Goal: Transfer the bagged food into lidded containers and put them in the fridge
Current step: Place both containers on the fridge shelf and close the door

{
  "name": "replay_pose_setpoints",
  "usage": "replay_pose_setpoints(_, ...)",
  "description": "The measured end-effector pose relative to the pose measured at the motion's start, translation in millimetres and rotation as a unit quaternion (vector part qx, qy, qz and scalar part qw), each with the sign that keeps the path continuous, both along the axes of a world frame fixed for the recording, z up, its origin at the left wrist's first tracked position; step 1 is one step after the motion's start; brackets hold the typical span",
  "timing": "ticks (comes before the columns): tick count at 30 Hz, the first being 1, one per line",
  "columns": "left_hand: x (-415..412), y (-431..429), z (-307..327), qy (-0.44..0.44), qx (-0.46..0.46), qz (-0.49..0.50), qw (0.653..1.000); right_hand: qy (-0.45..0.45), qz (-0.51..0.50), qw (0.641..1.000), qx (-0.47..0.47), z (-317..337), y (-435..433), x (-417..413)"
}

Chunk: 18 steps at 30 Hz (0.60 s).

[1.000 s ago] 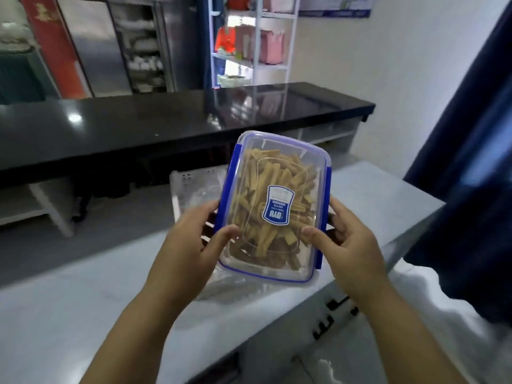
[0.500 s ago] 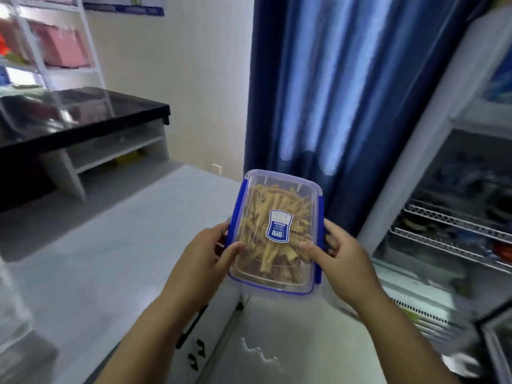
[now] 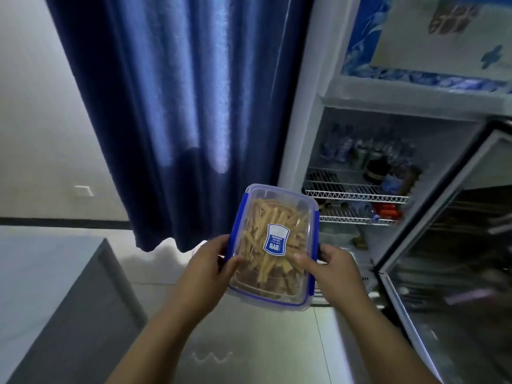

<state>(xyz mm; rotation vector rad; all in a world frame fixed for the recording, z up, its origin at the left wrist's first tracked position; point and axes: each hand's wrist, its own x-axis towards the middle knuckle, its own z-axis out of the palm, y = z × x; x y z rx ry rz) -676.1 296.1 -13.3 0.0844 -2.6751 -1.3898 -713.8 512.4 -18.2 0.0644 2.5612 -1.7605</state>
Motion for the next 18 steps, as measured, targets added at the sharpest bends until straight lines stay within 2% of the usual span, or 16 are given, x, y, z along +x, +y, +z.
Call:
replay_pose_setpoints(6,-127.7,23.1,-2.4,-0.005,0.001,-0.085,0.996,0.012,-0.073,0.997,-0.011,1.0,28.6,-92.6)
replay_pose_setpoints(11,-212.2,66.3,-7.3,-0.043,-0.006,-0.152,0.987,0.004,-0.126,0.992,-0.023,-1.2,64.9,-146.9)
replay_pose_setpoints(18,-294.8,147.8,-37.3,-0.098,-0.031,-0.186,0.977,-0.024,-0.131,0.991,-0.013,-21.6,146.2,-221.5)
